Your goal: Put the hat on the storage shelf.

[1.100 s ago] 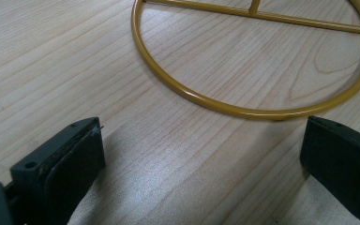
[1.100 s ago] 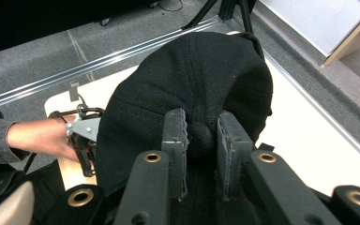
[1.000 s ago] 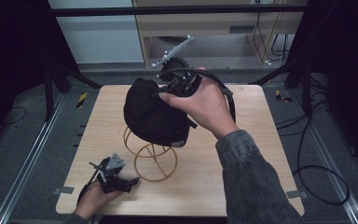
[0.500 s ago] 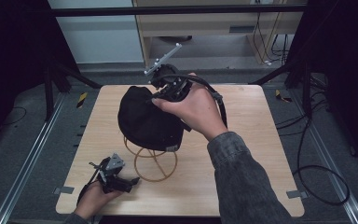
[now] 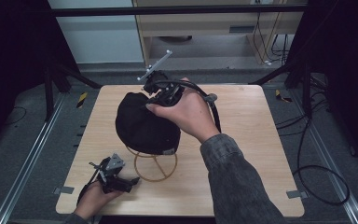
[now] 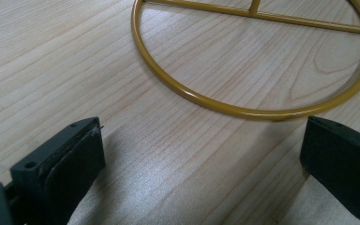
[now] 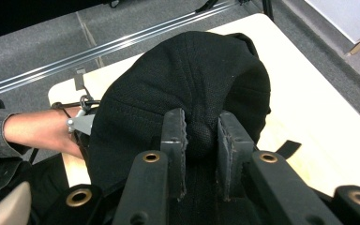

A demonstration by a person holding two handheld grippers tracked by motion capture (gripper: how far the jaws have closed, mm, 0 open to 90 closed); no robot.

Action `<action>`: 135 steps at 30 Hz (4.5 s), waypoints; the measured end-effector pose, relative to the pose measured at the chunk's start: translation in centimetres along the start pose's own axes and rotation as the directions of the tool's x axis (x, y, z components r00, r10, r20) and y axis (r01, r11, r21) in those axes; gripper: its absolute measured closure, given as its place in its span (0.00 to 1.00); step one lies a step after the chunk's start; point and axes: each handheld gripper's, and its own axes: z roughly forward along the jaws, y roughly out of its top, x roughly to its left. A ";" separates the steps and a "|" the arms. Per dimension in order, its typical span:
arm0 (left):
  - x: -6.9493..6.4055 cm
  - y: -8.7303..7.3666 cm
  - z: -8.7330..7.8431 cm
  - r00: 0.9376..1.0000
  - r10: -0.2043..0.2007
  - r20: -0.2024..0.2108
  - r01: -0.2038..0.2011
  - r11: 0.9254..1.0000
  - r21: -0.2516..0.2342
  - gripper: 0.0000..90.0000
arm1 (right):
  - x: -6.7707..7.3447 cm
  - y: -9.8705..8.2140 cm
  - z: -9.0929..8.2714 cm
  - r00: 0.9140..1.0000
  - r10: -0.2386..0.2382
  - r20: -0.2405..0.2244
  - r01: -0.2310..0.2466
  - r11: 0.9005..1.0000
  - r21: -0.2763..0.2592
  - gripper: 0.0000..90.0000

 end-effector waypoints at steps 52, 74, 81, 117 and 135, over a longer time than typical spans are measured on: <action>0.0 0.0 0.0 1.000 -0.001 0.001 0.001 1.000 -0.001 0.00 | 0.9 0.0 1.5 1.000 -0.004 0.002 0.004 0.999 0.033 0.67; 0.0 0.0 0.0 1.000 0.002 0.002 -0.002 1.000 0.000 0.00 | -1.0 -2.7 -3.1 0.998 0.054 0.043 -0.052 0.998 -0.044 0.68; 0.0 0.0 0.0 1.000 0.001 0.000 -0.001 1.000 -0.001 0.00 | -1.4 -3.9 -3.8 0.996 0.075 0.044 -0.073 0.996 -0.058 0.67; 0.0 0.0 0.0 1.000 -0.004 -0.004 0.004 1.000 -0.001 0.00 | -4.9 -11.3 -6.8 0.951 0.235 0.202 -0.214 0.969 -0.122 0.52; 0.0 0.0 0.0 1.000 -0.005 -0.007 0.005 1.000 -0.002 0.00 | -5.5 -14.8 -5.9 0.890 0.300 0.343 -0.269 0.953 -0.137 0.14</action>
